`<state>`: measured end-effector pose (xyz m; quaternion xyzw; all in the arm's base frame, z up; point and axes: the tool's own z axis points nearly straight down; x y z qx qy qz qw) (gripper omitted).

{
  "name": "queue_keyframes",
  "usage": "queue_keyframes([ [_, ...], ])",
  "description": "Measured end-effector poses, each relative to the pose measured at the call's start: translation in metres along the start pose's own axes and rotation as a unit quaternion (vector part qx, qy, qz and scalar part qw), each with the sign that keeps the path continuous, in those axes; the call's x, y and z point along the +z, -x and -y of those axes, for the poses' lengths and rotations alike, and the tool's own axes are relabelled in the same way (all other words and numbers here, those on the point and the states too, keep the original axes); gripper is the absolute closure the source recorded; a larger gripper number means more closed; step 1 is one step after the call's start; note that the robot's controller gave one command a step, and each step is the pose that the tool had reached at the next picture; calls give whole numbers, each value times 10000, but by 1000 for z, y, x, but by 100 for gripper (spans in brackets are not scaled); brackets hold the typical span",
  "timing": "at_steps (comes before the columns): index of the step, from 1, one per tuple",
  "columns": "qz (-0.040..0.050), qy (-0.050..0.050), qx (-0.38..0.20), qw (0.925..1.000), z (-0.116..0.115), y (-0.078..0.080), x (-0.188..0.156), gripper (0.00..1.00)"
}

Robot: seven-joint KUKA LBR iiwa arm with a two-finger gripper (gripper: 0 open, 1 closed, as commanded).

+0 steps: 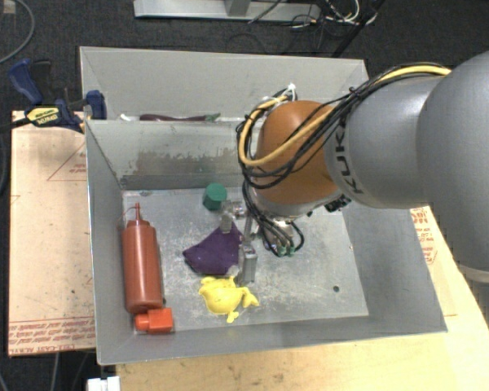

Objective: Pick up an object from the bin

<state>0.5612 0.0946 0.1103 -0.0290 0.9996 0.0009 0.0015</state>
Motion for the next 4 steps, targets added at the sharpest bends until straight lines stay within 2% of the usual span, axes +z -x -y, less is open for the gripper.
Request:
queue_keyframes([
  [1, -64, -4, -97, 9999, -2, -1, 34, 0],
  [2, 4, 3, -175, 9998, -8, 2, 8, 0],
  [3, -24, 5, -141, 9999, -6, 1, 19, 0],
  [4, 28, 12, -386, 9993, -2, 7, 38, 100],
])
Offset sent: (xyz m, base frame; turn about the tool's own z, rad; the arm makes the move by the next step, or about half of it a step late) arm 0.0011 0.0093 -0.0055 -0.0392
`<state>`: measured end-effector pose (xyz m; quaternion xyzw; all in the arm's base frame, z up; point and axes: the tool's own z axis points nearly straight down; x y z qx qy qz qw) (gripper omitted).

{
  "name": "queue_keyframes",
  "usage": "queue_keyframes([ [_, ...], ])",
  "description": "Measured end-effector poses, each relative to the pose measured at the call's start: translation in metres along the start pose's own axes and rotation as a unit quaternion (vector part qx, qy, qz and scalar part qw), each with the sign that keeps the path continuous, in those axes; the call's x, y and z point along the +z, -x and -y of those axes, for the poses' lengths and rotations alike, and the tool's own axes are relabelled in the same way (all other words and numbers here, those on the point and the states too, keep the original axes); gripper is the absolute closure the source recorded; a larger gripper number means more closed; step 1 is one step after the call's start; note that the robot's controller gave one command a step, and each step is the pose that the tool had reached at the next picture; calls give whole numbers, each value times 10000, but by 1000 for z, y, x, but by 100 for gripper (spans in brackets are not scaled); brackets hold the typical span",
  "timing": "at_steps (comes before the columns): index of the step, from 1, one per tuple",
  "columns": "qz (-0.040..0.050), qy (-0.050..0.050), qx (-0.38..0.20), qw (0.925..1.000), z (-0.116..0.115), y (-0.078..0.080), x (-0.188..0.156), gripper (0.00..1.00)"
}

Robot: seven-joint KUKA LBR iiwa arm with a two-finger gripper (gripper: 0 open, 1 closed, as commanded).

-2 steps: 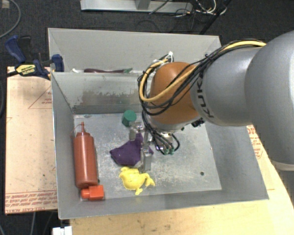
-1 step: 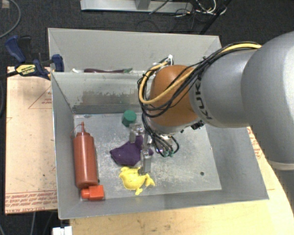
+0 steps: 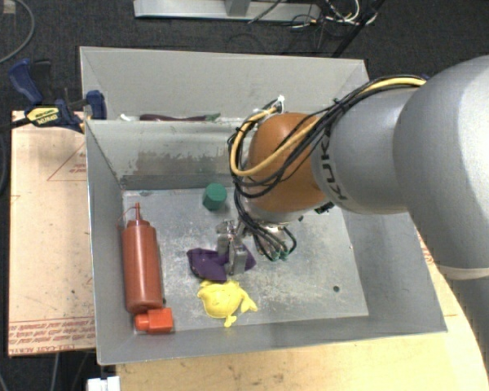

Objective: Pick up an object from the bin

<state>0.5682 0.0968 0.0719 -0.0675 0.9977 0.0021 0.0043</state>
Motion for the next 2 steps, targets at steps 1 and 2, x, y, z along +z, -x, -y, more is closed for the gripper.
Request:
queue_keyframes([
  [1, 0, 0, 0, 10000, 0, 0, 0, 100],
  [2, -14, 0, 0, 10000, 0, -1, -3, 100],
])
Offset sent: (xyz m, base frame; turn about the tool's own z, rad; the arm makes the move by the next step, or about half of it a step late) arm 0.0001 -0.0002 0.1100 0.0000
